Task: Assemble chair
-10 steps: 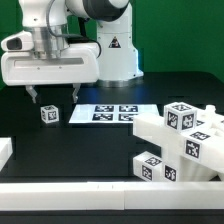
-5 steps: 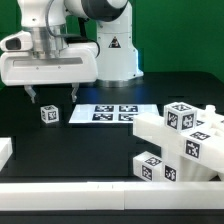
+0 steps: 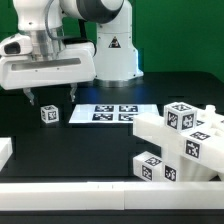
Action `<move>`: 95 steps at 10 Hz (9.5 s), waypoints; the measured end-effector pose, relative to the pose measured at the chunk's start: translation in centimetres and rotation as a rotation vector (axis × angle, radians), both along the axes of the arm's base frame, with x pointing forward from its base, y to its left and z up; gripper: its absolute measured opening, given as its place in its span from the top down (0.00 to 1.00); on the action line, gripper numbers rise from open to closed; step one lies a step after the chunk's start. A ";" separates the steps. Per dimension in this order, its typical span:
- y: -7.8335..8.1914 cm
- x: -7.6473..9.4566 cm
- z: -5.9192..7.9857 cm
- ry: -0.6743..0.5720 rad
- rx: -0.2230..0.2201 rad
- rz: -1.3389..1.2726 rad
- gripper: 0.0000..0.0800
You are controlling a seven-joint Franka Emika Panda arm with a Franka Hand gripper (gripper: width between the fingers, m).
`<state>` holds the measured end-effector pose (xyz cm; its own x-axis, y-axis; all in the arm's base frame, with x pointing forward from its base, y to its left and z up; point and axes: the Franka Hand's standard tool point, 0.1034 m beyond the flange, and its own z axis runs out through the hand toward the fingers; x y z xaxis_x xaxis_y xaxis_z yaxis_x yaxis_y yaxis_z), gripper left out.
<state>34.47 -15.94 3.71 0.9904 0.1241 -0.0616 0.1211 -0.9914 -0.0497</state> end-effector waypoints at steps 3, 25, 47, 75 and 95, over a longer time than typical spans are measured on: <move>-0.1 -0.1 -0.1 0.002 0.001 0.045 0.19; 0.5 3.0 -1.5 0.021 -0.054 0.045 0.65; 3.1 8.6 -0.7 0.669 0.058 -0.184 0.19; 6.8 13.7 9.3 0.315 0.046 -0.222 0.65; 25.9 23.4 12.8 -0.708 0.052 -0.320 0.65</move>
Offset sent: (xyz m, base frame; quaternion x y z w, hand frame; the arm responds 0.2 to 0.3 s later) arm 0.0057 0.0056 -0.0107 0.0224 -0.0144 -0.2276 0.9734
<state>57.91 9.95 16.47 0.7800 -0.1887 0.5966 -0.1503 -0.9820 -0.1142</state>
